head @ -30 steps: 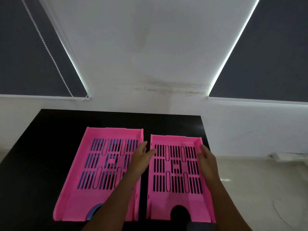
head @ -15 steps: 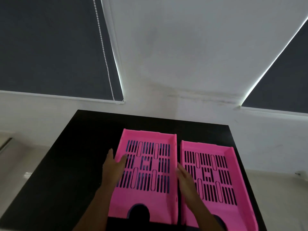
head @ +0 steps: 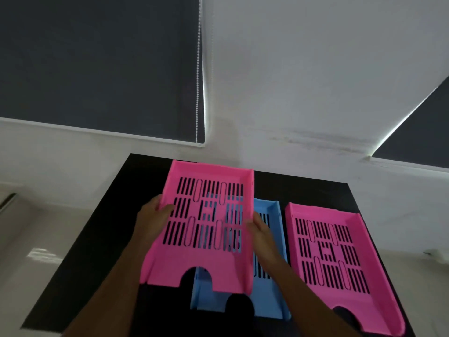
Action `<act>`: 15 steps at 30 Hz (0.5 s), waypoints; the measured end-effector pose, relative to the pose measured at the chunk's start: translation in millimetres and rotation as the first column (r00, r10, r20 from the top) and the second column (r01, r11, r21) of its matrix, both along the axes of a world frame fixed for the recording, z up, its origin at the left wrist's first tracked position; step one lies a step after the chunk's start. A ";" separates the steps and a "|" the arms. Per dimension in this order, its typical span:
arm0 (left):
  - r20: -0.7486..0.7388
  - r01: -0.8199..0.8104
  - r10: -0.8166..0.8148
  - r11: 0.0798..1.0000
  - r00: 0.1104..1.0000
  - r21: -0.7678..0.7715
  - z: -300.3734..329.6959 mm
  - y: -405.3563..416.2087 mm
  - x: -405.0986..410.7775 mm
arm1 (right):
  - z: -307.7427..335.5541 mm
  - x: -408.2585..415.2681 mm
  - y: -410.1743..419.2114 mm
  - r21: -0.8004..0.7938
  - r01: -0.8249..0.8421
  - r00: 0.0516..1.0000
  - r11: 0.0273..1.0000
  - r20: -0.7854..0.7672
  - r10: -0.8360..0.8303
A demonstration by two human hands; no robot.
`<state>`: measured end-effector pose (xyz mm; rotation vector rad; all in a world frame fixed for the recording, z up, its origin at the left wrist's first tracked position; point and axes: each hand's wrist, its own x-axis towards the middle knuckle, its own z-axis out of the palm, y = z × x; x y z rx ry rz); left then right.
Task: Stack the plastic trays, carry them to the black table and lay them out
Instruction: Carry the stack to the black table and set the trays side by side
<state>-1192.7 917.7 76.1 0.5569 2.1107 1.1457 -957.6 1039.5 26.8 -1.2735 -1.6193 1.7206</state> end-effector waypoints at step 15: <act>-0.116 -0.178 0.161 0.971 0.980 -0.162 -55.1 -102.1 -138.3 | -28.5 -147.2 -67.7 -0.168 -0.315 0.933 0.934 0.124 0.338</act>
